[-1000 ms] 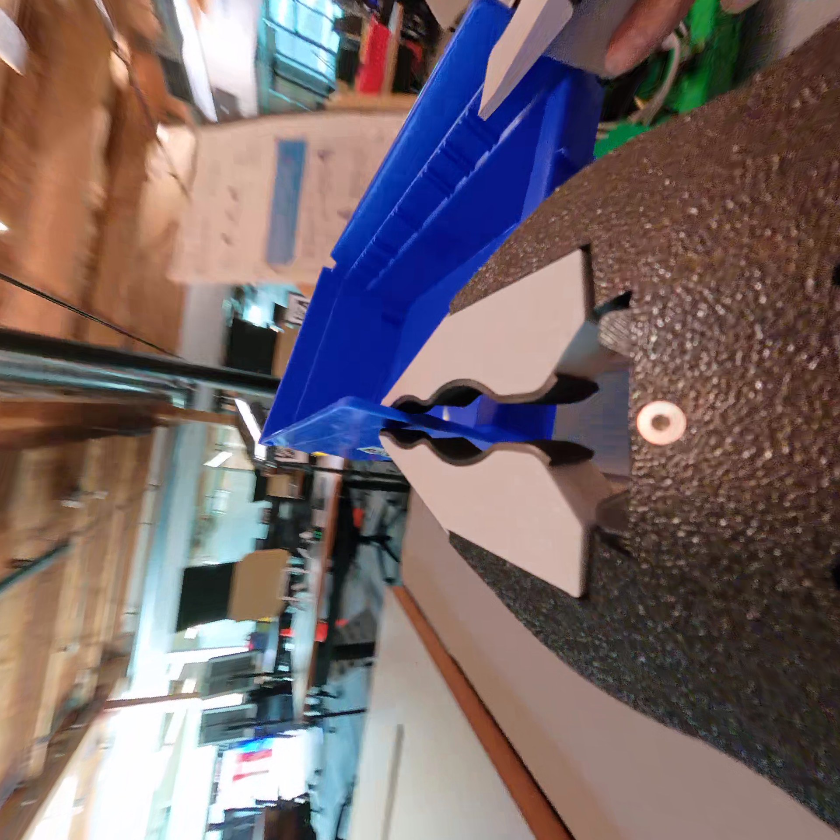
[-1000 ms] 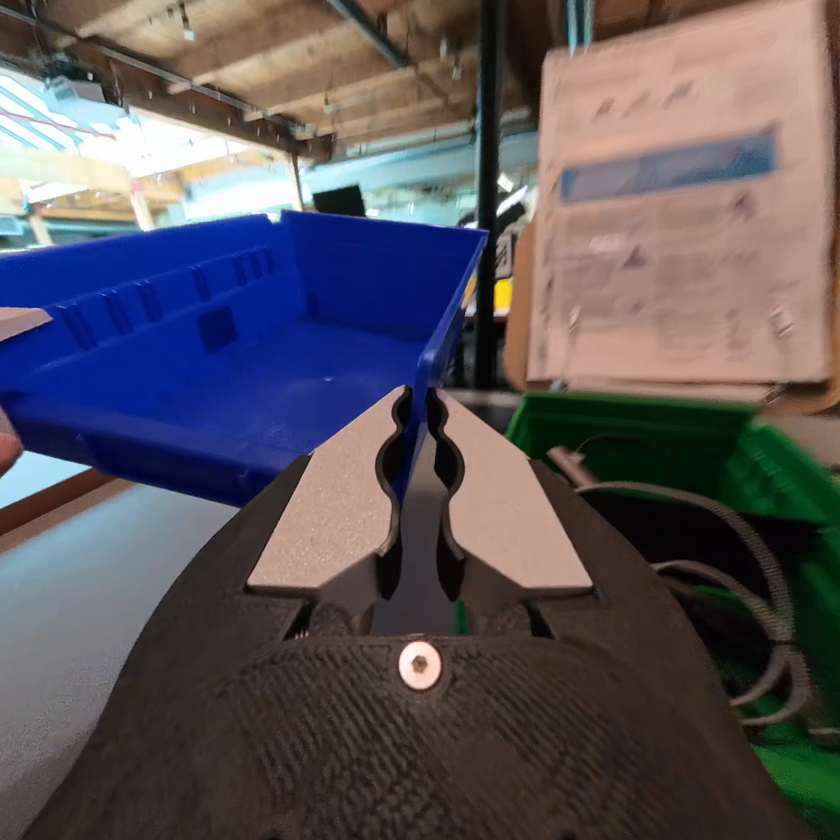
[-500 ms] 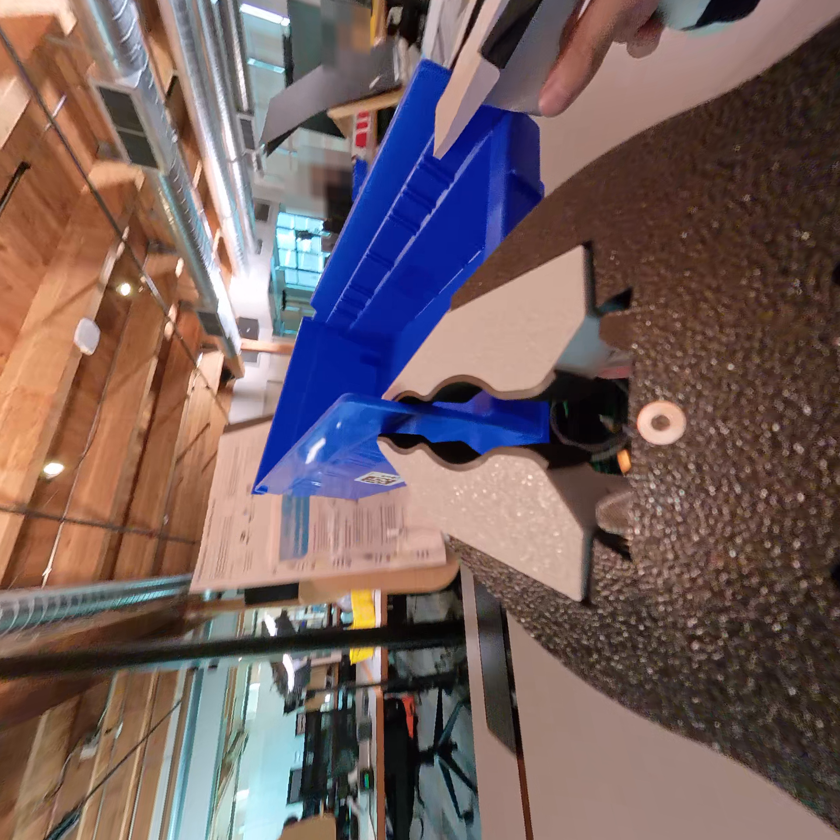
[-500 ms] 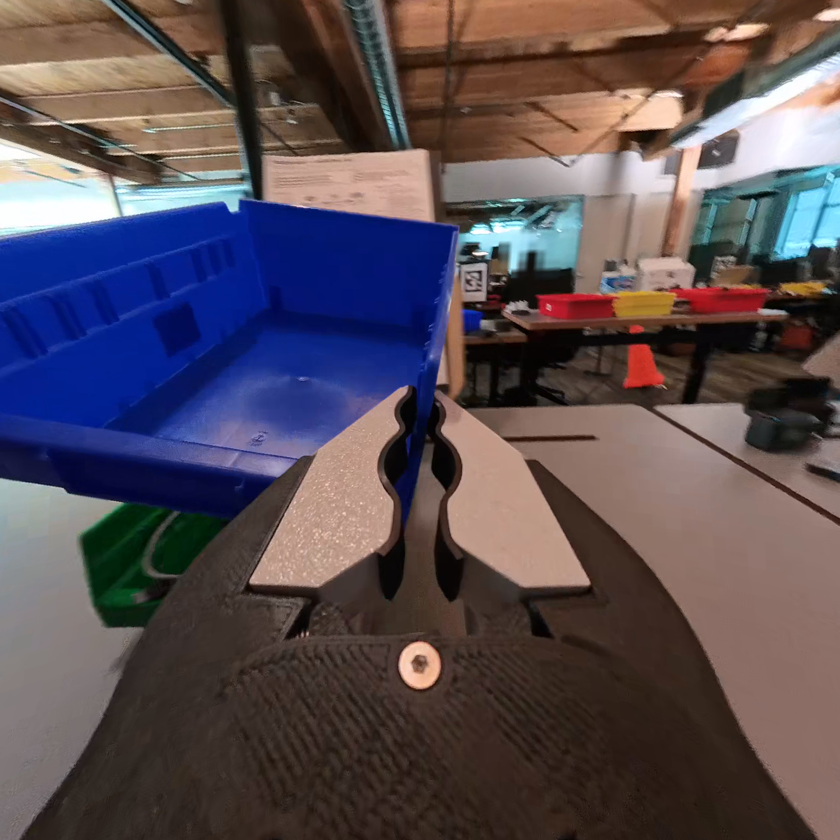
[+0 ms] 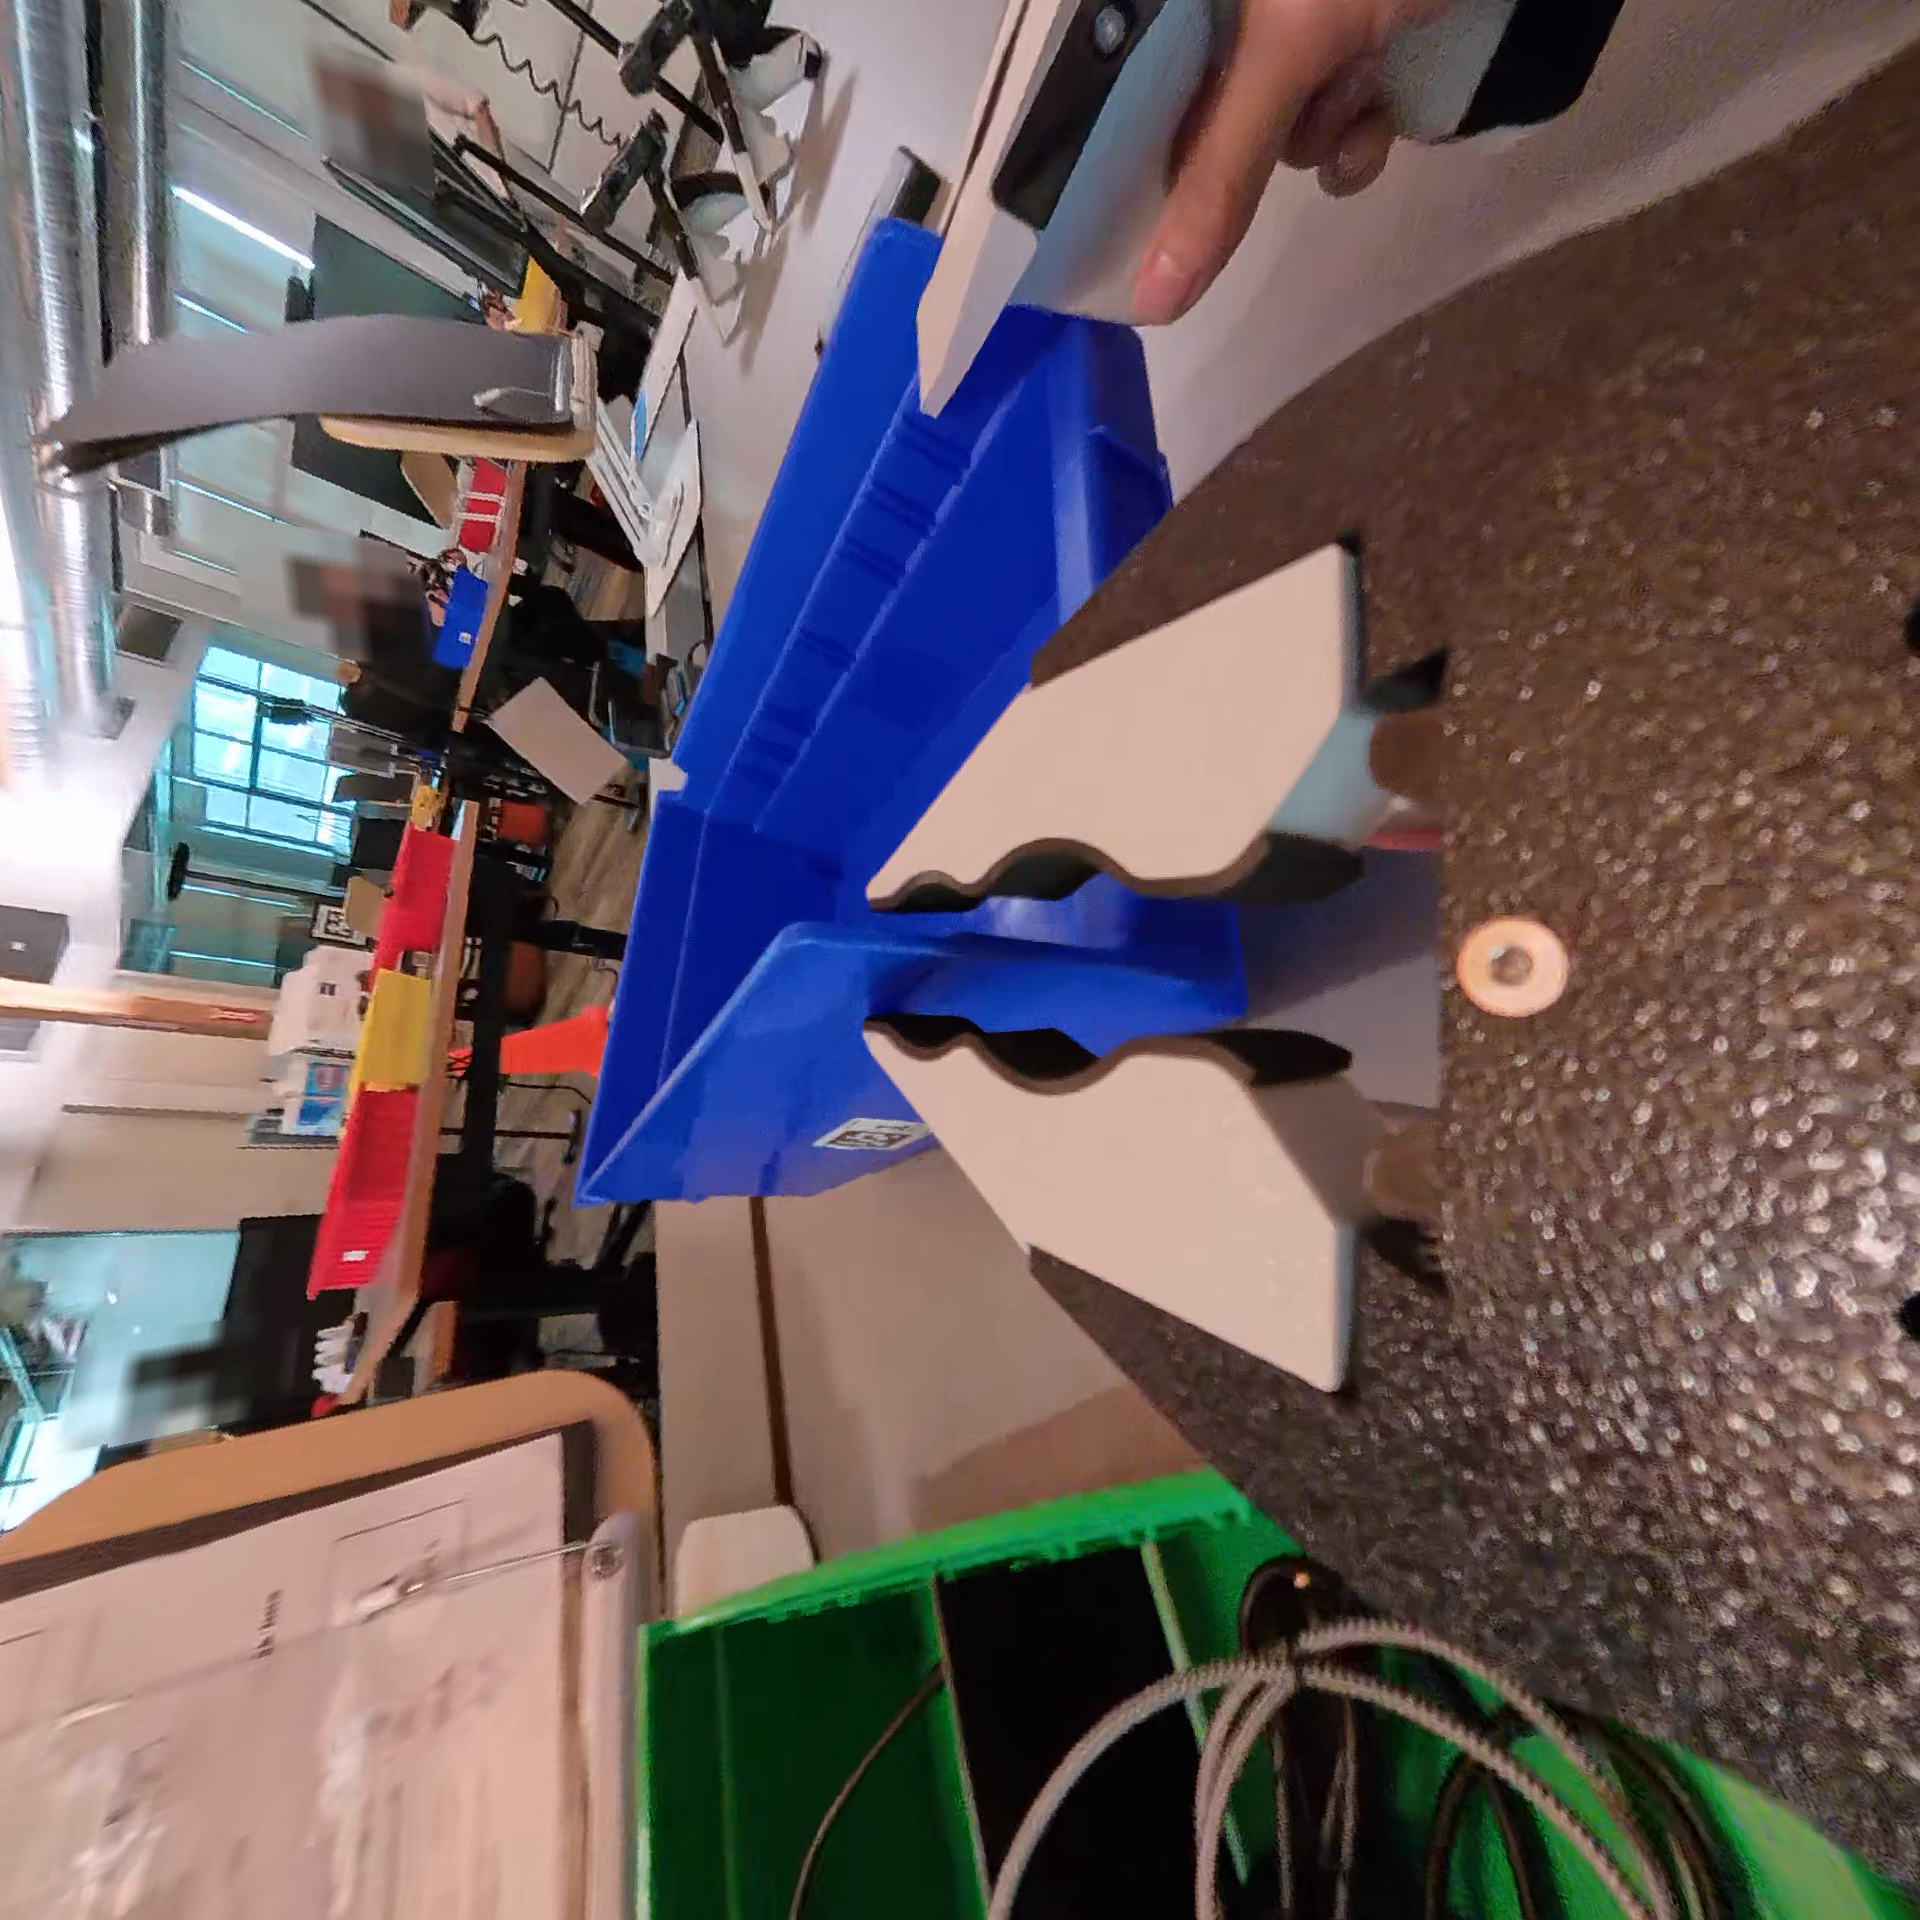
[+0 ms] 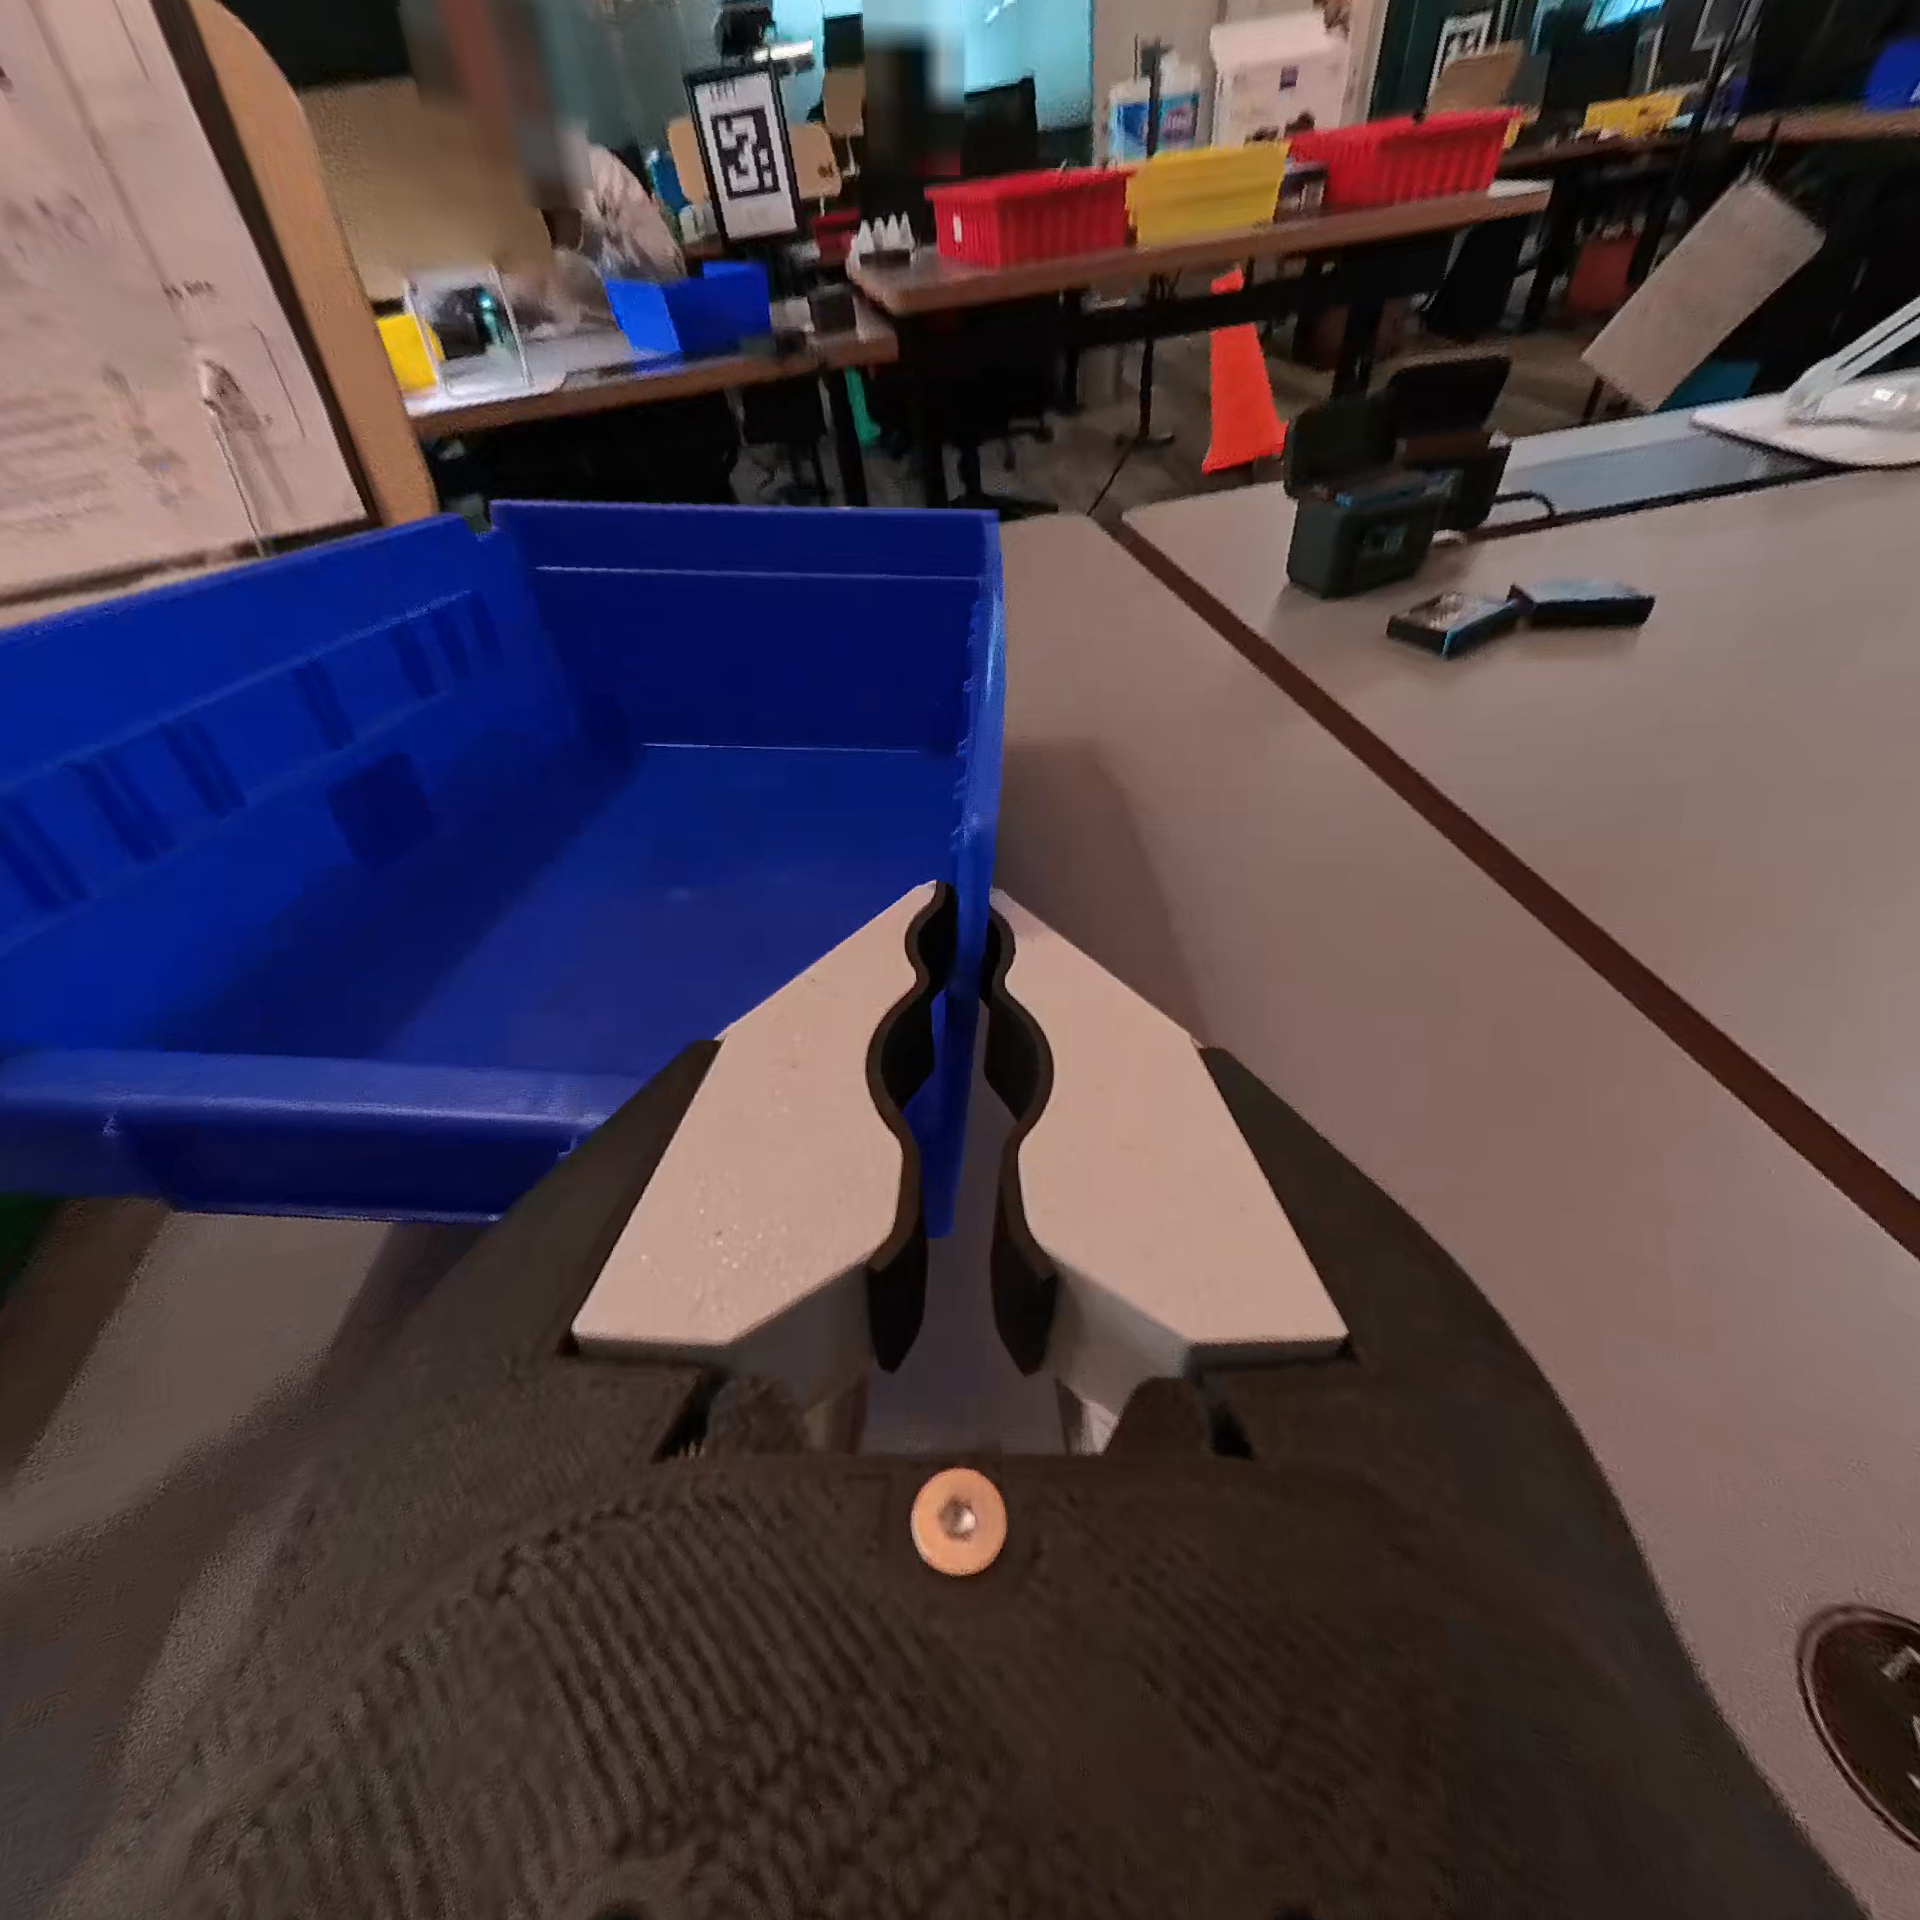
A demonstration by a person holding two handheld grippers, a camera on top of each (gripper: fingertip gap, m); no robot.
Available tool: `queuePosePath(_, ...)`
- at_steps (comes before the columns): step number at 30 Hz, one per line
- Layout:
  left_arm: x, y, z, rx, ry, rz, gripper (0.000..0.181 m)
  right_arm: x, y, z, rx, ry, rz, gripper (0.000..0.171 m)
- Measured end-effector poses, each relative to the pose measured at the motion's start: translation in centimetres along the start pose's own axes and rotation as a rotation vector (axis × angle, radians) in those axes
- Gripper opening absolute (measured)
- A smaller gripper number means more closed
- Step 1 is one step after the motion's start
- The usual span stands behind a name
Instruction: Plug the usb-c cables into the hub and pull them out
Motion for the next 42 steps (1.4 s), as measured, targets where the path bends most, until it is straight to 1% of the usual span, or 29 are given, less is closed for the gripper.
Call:
queuePosePath(3, 0.3, -1.8, -1.1, -0.05, -0.034, 0.029, 0.024, 1.2, -0.9, -1.6, 0.006, -0.02, -0.015, 0.001)
queuePosePath(5, 0.8, -3.2, -1.6, -0.15, -0.092, -0.005, 0.036, 2.0, -0.9, -2.5, 0.001, -0.039, -0.017, 0.001)
queuePosePath(6, 0.9, -4.0, -1.7, -0.212, -0.124, -0.025, 0.04, 2.3, -0.9, -3.0, -0.007, -0.049, -0.011, 0.001)
queuePosePath(7, 1.0, -4.2, -1.5, -0.242, -0.156, -0.039, 0.042, 2.4, -1.1, -3.7, -0.018, -0.049, 0.011, 0.001)
queuePosePath(8, 0.9, -3.9, -1.0, -0.236, -0.179, -0.043, 0.042, 2.4, -1.4, -4.5, -0.034, -0.046, 0.029, 0.002)
queuePosePath(10, 0.8, -1.9, 0.8, -0.177, -0.223, -0.02, 0.046, 2.5, -2.3, -6.3, -0.079, -0.064, 0.071, 0.003)
queuePosePath(13, 0.3, 1.9, 4.7, -0.107, -0.277, -0.033, 0.048, 2.3, -1.7, -7.8, -0.062, -0.095, 0.17, 0.006)
queuePosePath(14, -0.6, 3.1, 6.1, -0.088, -0.264, -0.068, 0.049, 2.1, -1.7, -7.9, -0.093, -0.096, 0.193, 0.013)
queuePosePath(16, -3.8, 5.6, 9.1, -0.034, -0.182, -0.137, 0.052, 1.8, -1.3, -6.8, -0.125, -0.109, 0.175, 0.04)
queuePosePath(18, -8.1, 7.7, 12.2, 0.012, -0.075, -0.196, 0.055, 1.5, 0.3, -4.2, -0.03, -0.133, 0.133, 0.054)
queuePosePath(20, -14.2, 9.1, 15.0, 0.032, 0.096, -0.239, 0.06, -0.3, 2.1, -1.3, 0.12, -0.079, 0.106, 0.057)
queuePosePath(22, -20.6, 9.2, 17.2, -0.002, 0.264, -0.234, 0.07, -3.2, 3.9, 0.7, 0.269, 0.036, 0.118, 0.059)
queuePosePath(24, -25.2, 7.7, 18.2, -0.067, 0.331, -0.153, 0.079, -6.0, 5.2, 1.7, 0.299, 0.13, 0.059, 0.063)
queuePosePath(25, -26.6, 6.6, 18.2, -0.101, 0.326, -0.097, 0.081, -7.8, 5.6, 1.8, 0.303, 0.197, 0.022, 0.063)
queuePosePath(26, -27.4, 5.3, 18.0, -0.139, 0.295, -0.041, 0.079, -9.9, 5.7, 1.8, 0.296, 0.268, 0.012, 0.066)
queuePosePath(28, -27.7, 2.8, 17.1, -0.212, 0.218, 0.037, 0.077, -13.8, 4.5, 1.2, 0.216, 0.37, 0.048, 0.074)
queuePosePath(29, -27.5, 2.8, 16.7, -0.188, 0.182, 0.06, 0.071, -15.6, 3.5, 1.0, 0.16, 0.407, 0.072, 0.081)
queuePosePath(30, -27.4, 2.7, 16.5, -0.184, 0.165, 0.056, 0.068, -17.1, 2.6, 1.0, 0.117, 0.436, 0.084, 0.083)
queuePosePath(31, -27.4, 2.7, 16.4, -0.182, 0.164, 0.052, 0.069, -18.6, 1.9, 1.1, 0.099, 0.468, 0.088, 0.082)
queuePosePath(33, -26.9, 2.5, 16.0, -0.178, 0.141, 0.067, 0.063, -21.4, 0.7, 1.2, 0.082, 0.537, 0.084, 0.081)
queuePosePath(35, -26.0, 1.8, 15.7, -0.213, 0.101, 0.094, 0.067, -23.5, -0.5, 1.1, 0.046, 0.583, 0.103, 0.079)
queuePosePath(36, -25.8, 1.4, 15.5, -0.234, 0.099, 0.097, 0.06, -24.2, -1.1, 1.0, 0.025, 0.591, 0.125, 0.078)
queuePosePath(39, -25.1, 0.8, 15.1, -0.232, 0.084, 0.052, 0.04, -26.0, -3.1, 0.9, -0.015, 0.624, 0.188, 0.072)
queuePosePath(40, -24.7, 0.9, 15.1, -0.218, 0.07, 0.007, 0.033, -26.7, -3.6, 1.0, -0.026, 0.646, 0.196, 0.072)
queuePosePath(42, -25.2, 1.1, 15.2, -0.226, 0.156, -0.158, 0.023, -27.6, -3.9, 1.4, -0.035, 0.683, 0.227, 0.072)
Point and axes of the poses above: each gripper's, where its closed fingertips meet, z back along the fingers, y out of its top, x = y × z across the jaws, the point moved 3 cm from there along z, back along the fingers, and after that the axes turned 6 degrees about z, right-handed, at the moved point
